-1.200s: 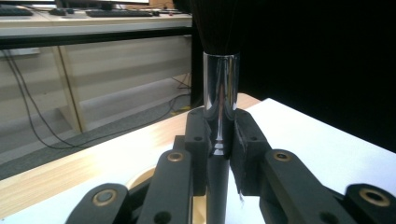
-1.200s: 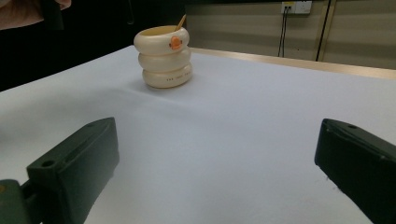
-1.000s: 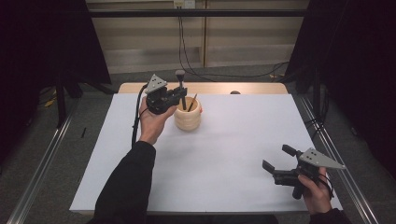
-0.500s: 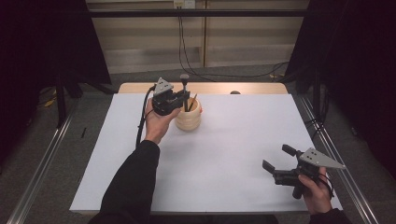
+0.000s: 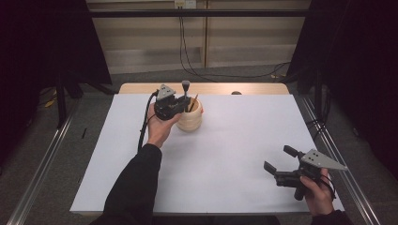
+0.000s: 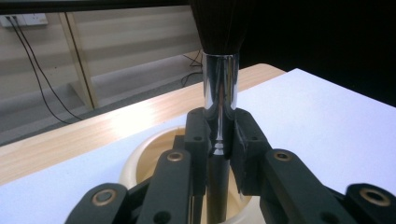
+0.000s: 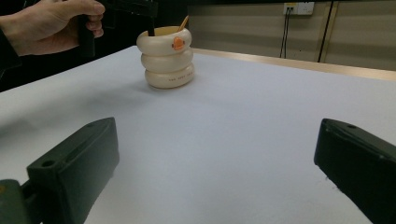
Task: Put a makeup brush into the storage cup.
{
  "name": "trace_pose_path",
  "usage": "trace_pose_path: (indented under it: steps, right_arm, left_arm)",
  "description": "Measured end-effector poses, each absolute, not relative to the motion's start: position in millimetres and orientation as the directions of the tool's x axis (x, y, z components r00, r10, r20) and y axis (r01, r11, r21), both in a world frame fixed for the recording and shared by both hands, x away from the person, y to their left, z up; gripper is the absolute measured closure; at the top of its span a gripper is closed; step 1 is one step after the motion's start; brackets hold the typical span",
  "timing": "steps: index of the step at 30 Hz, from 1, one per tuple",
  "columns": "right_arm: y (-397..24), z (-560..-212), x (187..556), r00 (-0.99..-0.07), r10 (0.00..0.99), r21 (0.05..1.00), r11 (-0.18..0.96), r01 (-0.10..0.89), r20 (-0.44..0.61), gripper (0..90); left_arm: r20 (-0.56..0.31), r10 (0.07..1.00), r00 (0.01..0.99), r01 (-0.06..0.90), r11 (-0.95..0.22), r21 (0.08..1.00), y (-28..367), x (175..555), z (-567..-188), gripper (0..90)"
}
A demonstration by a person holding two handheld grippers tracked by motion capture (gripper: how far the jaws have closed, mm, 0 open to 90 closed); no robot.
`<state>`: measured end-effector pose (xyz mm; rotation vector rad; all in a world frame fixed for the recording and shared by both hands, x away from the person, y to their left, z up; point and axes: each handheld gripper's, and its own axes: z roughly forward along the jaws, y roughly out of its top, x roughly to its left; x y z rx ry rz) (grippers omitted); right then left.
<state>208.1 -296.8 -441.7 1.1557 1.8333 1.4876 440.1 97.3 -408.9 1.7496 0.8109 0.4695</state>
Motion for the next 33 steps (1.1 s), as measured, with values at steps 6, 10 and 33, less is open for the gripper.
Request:
trace_pose_path:
  steps: [6, 10, 33]
  right_arm:
    - [-297.0, -441.8, 208.0, -0.510, 0.851, 0.954, 0.039, 0.296, 0.123, 0.2]
    - [-297.6, -441.9, 208.1, -0.509, 0.852, 0.956, 0.035, 0.291, 0.124, 0.2]
    - [-297.5, -442.5, 208.9, -0.519, 0.847, 0.954, 0.051, 0.295, 0.115, 0.6]
  left_arm:
    - [-0.095, 0.727, 0.680, 0.309, -0.167, 0.936, 97.5, 440.5, -410.9, 78.3]
    - [-0.108, 0.722, 0.683, 0.317, -0.160, 0.935, 97.2, 439.9, -413.3, 77.9]
    - [-0.123, 0.751, 0.648, 0.323, -0.125, 0.938, 99.6, 439.2, -415.3, 37.7]
